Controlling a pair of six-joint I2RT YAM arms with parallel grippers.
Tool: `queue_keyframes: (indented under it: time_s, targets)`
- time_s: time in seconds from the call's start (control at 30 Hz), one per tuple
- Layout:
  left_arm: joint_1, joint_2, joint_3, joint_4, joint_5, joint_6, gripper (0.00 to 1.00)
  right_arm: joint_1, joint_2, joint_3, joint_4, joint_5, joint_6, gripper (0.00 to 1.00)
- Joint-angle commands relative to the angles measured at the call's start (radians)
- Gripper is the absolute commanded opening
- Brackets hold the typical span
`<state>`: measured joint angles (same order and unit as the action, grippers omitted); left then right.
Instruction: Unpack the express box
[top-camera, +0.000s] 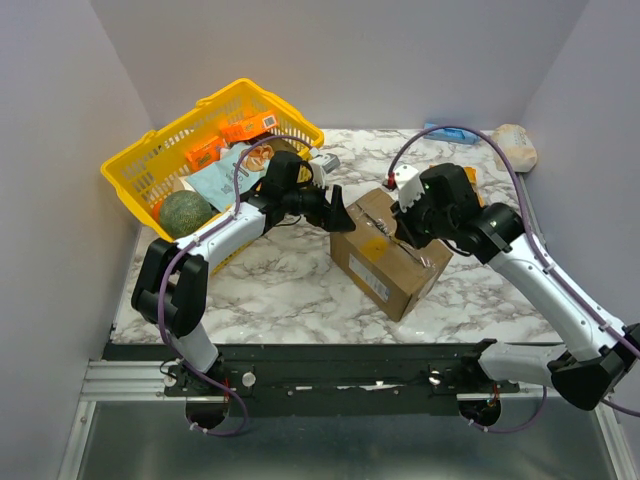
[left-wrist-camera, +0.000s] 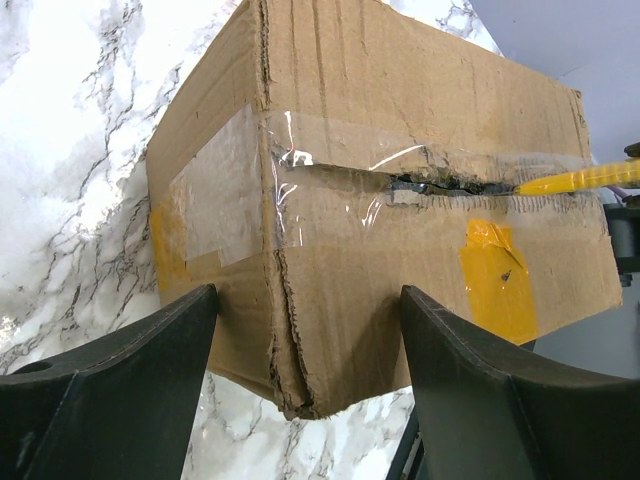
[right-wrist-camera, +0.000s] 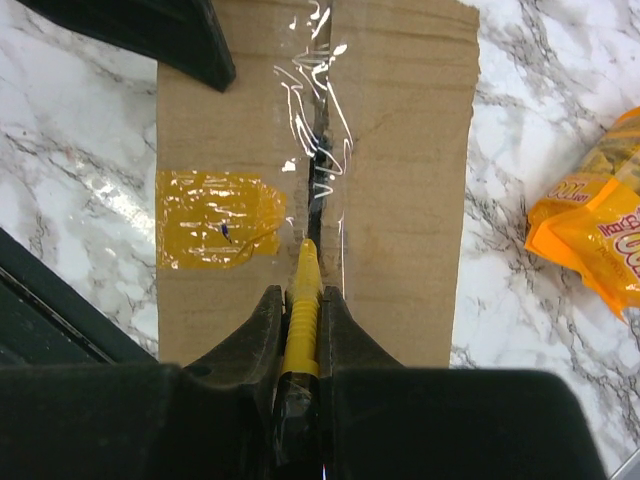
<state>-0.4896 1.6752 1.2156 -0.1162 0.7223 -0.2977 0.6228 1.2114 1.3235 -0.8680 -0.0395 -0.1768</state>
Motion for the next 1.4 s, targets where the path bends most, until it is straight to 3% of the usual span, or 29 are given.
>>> queue_keyframes:
  time_s: [0.0,0.57,0.9,1.1,1.2,1.37]
  targets:
    - [0.013,0.054,-0.008,-0.045,-0.075,0.031,0.8,0.006,-0.041,-0.029,-0.085,0.033,-0.001,0.01]
    - [0.013,0.064,-0.007,-0.045,-0.078,0.031,0.8,-0.021,-0.156,-0.043,-0.279,0.092,-0.013,0.01]
    - [0.013,0.072,-0.002,-0.034,-0.078,0.023,0.8,-0.044,-0.153,-0.056,-0.281,-0.071,0.031,0.01]
    - [0.013,0.067,0.004,-0.028,-0.078,0.009,0.8,-0.044,-0.096,0.003,-0.266,-0.068,0.062,0.0]
    - [0.013,0.052,0.001,-0.027,-0.096,-0.007,0.76,-0.044,-0.076,0.039,-0.27,-0.069,0.063,0.0]
    - [0.013,0.011,-0.016,-0.014,-0.115,-0.037,0.47,-0.044,-0.015,0.112,-0.259,-0.074,0.048,0.0]
